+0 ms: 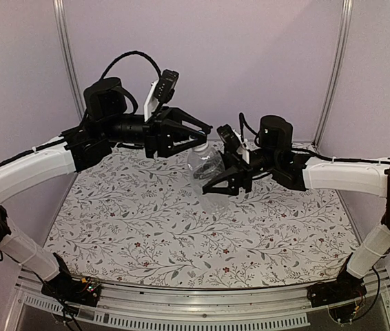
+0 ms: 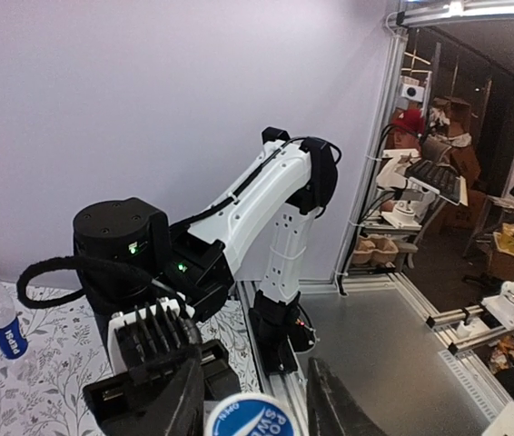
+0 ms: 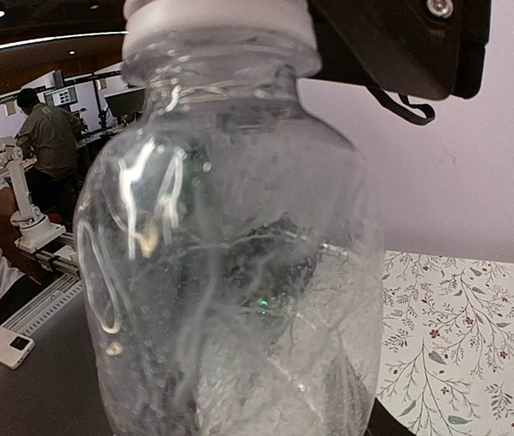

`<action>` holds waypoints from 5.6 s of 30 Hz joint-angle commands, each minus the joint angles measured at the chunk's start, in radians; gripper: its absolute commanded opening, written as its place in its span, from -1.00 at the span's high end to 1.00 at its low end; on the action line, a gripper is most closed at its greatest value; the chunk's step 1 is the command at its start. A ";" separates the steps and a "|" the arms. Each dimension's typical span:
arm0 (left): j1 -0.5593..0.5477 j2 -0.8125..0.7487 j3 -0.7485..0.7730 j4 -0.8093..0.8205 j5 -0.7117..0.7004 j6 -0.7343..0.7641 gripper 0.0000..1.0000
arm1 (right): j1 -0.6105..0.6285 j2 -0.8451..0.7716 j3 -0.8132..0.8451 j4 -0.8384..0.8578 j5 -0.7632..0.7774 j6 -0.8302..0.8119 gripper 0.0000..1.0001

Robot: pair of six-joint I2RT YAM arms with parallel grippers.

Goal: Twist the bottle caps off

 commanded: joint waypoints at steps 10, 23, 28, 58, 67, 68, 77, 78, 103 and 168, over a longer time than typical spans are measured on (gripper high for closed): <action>-0.034 -0.050 -0.048 -0.004 -0.378 -0.037 0.82 | -0.002 -0.016 0.025 -0.060 0.258 0.004 0.10; -0.209 -0.040 0.020 -0.144 -1.150 -0.105 0.73 | 0.000 -0.052 0.001 -0.031 0.522 -0.026 0.09; -0.211 -0.040 0.041 -0.155 -1.174 -0.080 0.43 | 0.000 -0.066 -0.016 -0.026 0.534 -0.029 0.09; -0.003 -0.070 0.039 -0.095 -0.074 0.083 -0.70 | 0.006 0.000 0.039 -0.032 0.007 -0.031 0.09; 0.009 -0.020 0.057 -0.073 -0.025 0.057 -0.49 | 0.010 -0.008 0.040 -0.031 0.004 -0.026 0.09; 0.009 -0.015 0.057 -0.070 -0.025 0.053 -0.46 | 0.010 -0.008 0.040 -0.032 0.005 -0.026 0.09; 0.008 -0.005 0.042 -0.056 -0.030 0.048 -0.02 | 0.012 -0.005 0.040 -0.032 0.020 -0.026 0.09; 0.009 -0.005 0.039 -0.058 -0.031 0.049 0.02 | 0.012 -0.005 0.040 -0.032 0.022 -0.026 0.09; -0.127 -0.083 -0.069 -0.077 -0.865 -0.097 0.72 | 0.003 -0.058 0.007 -0.090 0.617 -0.041 0.10; 0.058 0.035 0.004 0.069 0.105 -0.033 0.09 | 0.012 -0.002 0.021 -0.055 0.033 -0.035 0.09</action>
